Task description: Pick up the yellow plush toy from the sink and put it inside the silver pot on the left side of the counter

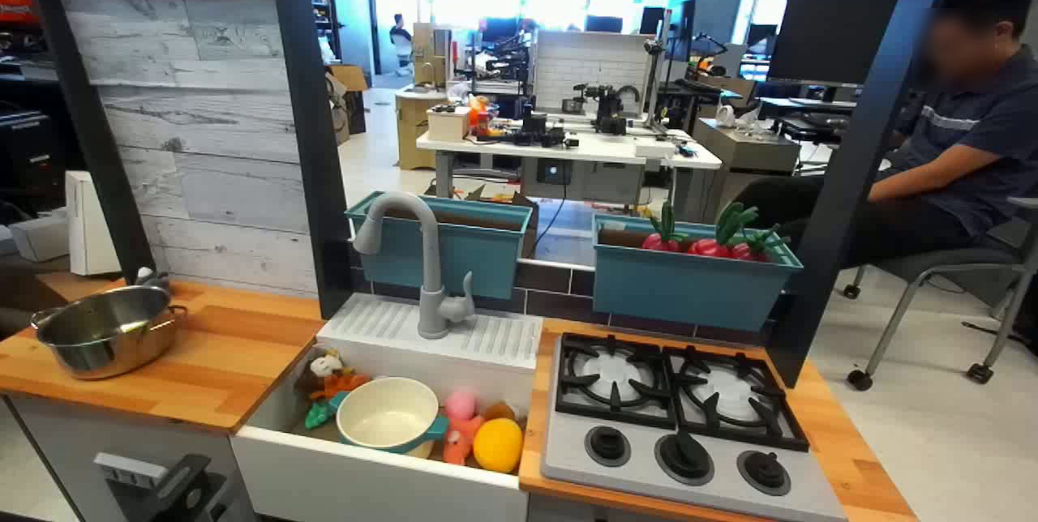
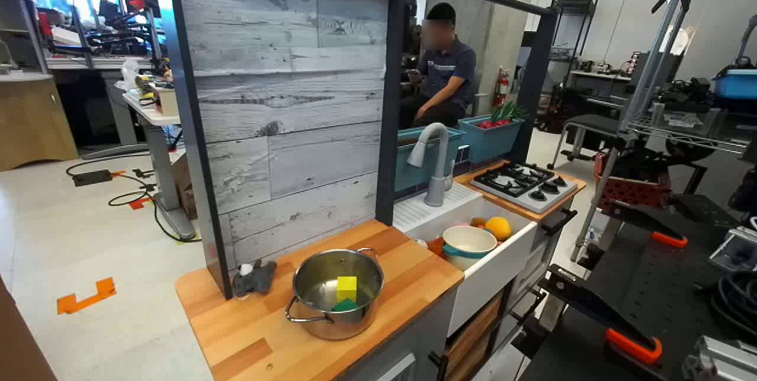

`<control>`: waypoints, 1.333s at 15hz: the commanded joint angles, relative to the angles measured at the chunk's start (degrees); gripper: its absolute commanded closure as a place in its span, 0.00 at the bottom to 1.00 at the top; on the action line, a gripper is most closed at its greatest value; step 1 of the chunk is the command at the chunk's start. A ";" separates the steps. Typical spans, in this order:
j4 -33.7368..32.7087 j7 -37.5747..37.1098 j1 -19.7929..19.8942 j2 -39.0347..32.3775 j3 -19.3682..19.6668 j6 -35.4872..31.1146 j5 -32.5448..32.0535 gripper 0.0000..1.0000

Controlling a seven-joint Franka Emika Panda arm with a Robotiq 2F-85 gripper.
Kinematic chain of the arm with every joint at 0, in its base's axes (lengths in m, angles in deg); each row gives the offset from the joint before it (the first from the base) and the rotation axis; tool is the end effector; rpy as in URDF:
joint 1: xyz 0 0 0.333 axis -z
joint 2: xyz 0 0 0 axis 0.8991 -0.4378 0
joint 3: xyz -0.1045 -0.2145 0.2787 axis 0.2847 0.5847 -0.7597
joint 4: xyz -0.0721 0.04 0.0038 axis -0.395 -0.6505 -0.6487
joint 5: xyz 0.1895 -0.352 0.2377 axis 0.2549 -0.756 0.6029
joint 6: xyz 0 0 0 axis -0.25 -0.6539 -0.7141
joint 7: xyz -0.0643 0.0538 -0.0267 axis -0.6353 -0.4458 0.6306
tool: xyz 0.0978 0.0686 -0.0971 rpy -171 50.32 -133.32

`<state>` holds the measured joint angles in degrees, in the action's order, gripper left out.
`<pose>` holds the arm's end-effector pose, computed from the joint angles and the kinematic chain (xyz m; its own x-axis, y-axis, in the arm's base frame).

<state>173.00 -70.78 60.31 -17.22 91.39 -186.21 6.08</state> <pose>0.5039 0.0005 0.4545 0.9614 -0.1384 0.2376 -0.0748 -0.9632 -0.2583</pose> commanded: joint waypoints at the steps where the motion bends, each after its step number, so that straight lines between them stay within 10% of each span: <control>1: -0.14 0.27 0.77 -0.04 -0.69 0.17 0.35 0.00; 13: -9.28 -1.92 3.88 -18.12 0.70 -9.74 2.16 0.00; 20: -27.73 -6.51 9.49 -39.92 1.11 -1.55 2.80 0.00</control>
<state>155.47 -75.81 67.62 -47.89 92.72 -193.05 6.97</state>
